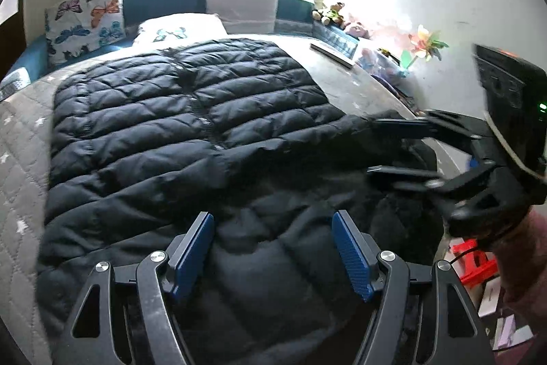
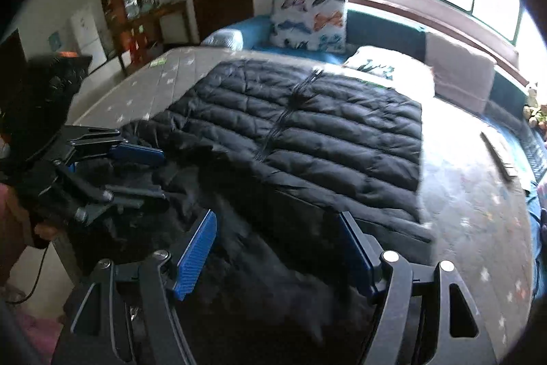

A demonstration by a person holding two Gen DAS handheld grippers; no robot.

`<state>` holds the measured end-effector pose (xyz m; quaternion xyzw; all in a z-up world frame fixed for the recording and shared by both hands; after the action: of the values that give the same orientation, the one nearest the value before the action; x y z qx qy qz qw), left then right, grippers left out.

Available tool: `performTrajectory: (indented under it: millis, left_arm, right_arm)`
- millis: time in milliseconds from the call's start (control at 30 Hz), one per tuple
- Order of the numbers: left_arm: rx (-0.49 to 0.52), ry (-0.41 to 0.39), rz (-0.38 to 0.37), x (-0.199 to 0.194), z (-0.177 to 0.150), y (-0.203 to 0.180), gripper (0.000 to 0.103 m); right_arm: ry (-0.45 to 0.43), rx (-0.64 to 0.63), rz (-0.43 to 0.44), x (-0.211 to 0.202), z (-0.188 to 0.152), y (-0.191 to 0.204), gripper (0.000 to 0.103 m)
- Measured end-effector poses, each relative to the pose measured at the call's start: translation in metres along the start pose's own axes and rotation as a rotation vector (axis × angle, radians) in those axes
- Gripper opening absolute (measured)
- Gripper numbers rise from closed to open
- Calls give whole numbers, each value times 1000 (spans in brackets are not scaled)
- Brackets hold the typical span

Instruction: Fold large clothes

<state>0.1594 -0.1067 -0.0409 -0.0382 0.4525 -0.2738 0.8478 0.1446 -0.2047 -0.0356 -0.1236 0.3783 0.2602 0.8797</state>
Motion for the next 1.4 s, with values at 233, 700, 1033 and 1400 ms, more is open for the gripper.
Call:
performTrajectory:
  millis: [233,700,1033,1400]
  left_arm:
    - [7,29,-14,27,1,-7,74]
    - [17,58,5,49,-5,-5,74]
    - [20,56,14,49,-7,-5,74]
    - [18,53,20,51,-7,-4,74]
  right_arm:
    - [28,8,-5,39,-12,-4,79]
    - [51,-19,1,53,-26,-4,79]
    - [50,-27,-2,53,-27,-5,79]
    - [75,-53,-34,37,-36,-7,79]
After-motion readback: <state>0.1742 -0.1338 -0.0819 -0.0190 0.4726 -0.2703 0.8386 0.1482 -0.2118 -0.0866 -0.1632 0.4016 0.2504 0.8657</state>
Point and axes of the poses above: each gripper's, at about its wrist camera, not at the fingertips, and x roughly the way its jaws point, y to its left, z to its top, the point moved 4 cm from there along x, roughly the way its jaws point, and after that the axes turned 3 degrees about -x, right-handed, at the moved point
